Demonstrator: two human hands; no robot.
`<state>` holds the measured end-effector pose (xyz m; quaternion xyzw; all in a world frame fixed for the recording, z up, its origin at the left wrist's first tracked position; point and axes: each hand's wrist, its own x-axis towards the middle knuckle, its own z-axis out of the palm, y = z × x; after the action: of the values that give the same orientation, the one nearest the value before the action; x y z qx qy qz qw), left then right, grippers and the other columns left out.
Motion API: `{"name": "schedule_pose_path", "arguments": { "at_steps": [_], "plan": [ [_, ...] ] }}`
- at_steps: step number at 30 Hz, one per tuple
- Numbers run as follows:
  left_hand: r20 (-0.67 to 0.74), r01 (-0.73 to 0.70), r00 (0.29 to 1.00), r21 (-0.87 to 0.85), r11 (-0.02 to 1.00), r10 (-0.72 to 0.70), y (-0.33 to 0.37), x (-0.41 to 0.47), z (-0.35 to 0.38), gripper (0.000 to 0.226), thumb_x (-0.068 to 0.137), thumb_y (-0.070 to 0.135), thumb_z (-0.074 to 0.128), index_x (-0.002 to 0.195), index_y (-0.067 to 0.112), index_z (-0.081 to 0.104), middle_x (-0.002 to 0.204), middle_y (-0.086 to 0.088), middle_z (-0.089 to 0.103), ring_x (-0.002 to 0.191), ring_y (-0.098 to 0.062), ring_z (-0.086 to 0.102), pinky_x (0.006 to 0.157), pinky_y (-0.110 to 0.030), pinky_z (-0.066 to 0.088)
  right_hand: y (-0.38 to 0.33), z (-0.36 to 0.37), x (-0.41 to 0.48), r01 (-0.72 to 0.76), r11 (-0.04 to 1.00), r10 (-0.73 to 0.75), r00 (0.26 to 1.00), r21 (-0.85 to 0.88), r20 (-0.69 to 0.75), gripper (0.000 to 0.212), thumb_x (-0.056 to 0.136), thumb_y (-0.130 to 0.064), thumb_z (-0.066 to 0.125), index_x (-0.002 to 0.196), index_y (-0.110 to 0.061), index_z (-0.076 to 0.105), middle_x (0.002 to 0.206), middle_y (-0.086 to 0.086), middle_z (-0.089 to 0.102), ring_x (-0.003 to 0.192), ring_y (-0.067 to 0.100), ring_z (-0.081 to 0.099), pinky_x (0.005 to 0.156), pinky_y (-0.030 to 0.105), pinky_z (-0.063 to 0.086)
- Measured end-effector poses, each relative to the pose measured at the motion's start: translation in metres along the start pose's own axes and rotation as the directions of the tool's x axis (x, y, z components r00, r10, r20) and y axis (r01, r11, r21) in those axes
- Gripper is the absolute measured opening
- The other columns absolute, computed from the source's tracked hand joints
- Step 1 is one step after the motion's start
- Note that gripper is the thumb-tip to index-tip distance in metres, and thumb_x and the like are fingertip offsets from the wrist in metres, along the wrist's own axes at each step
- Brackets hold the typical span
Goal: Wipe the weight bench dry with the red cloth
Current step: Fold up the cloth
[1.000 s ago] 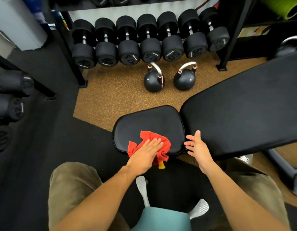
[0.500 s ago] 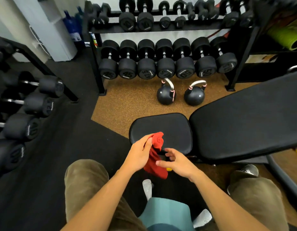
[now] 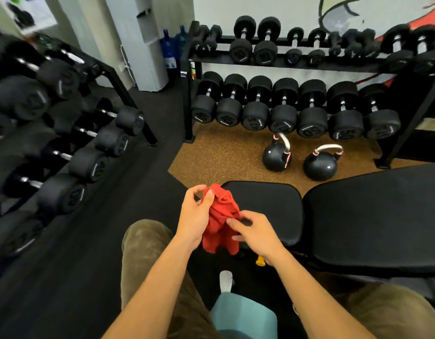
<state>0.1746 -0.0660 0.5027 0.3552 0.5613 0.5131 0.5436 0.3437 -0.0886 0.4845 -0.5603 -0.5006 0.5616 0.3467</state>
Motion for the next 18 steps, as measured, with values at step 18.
{"name": "schedule_pose_path", "arguments": {
  "at_steps": [18],
  "plan": [
    [0.341,0.154,0.916,0.179,0.972,-0.209,-0.022,-0.016,-0.086,0.065,0.087,0.046,0.079,0.144,0.043,0.049,0.14,0.006,0.062,0.128,-0.017,0.062,0.107,-0.044,0.052,0.0,0.068,0.038,-0.297,0.649,0.192,0.955,0.7,0.227,0.04,0.091,-0.002,0.054,0.129,-0.011,0.062,0.124,0.021,0.07,0.109,0.039,0.066,0.098,0.057,0.047]
  ]
}}
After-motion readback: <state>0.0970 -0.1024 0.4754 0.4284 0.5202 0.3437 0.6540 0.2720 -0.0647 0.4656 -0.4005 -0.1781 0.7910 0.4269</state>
